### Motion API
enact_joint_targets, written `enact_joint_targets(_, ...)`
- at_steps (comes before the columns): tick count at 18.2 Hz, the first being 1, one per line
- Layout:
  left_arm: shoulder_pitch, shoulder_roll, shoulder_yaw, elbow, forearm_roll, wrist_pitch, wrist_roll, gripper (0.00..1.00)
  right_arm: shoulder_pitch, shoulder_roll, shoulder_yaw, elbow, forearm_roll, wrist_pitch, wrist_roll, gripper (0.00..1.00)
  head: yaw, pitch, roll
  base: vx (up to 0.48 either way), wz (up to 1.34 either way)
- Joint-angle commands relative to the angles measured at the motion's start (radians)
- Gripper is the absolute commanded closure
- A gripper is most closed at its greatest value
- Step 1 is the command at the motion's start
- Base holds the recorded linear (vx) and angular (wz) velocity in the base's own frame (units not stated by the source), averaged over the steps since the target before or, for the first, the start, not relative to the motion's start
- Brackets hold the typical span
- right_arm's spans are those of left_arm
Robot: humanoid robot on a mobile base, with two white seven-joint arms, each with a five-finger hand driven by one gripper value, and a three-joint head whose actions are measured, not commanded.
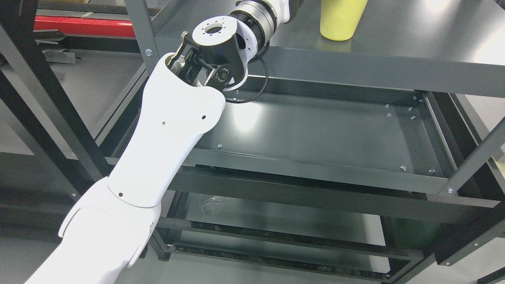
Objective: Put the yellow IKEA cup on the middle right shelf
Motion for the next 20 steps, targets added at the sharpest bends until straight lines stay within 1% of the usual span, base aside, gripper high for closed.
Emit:
enact_joint_targets(1,-0.002,0.017,0.058,-0.091,-0.010,-0.002,-0.002,0.01,0.014,-0.017,0.017,0.000,-0.025,0.001,0.001,0.01,0.0000,0.000,0.000,-0.026,0.02)
enact_joint_targets(6,0.006,0.017,0.091,-0.165,-0.010,-0.001,-0.002,0.01,0.014,-0.017,0.017,0.000,-0.025,0.001,0.001,0.01,0.0000,0.000,0.000,-0.044,0.00)
enact_joint_targets(9,0.024,0.017,0.090,-0.202,-0.008,0.005,-0.002,0.01,0.014,-0.017,0.017,0.000,-0.025,0.001,0.001,0.01,0.0000,0.000,0.000,-0.094,0.00)
enact_joint_targets(16,0.075,0.017,0.082,-0.236,-0.008,-0.001,-0.014,0.01,0.014,-0.017,0.017,0.000,-0.025,0.001,0.001,0.01,0.0000,0.000,0.000,-0.167,-0.02)
enact_joint_targets(18,0.130,0.017,0.078,-0.236,-0.011,-0.018,-0.125,0.01,0.014,-0.017,0.017,0.000,-0.025,0.001,0.001,0.01,0.0000,0.000,0.000,-0.203,0.10)
enact_joint_targets(19,0.156,0.017,0.078,-0.236,-0.017,-0.054,-0.196,0.01,0.014,-0.017,0.017,0.000,-0.025,0.001,0.001,0.01,0.0000,0.000,0.000,-0.199,0.16)
enact_joint_targets(20,0.187,0.017,0.073,-0.234,-0.055,-0.105,-0.271,0.01,0.014,-0.017,0.017,0.000,-0.025,0.001,0.001,0.01,0.0000,0.000,0.000,-0.247,0.19)
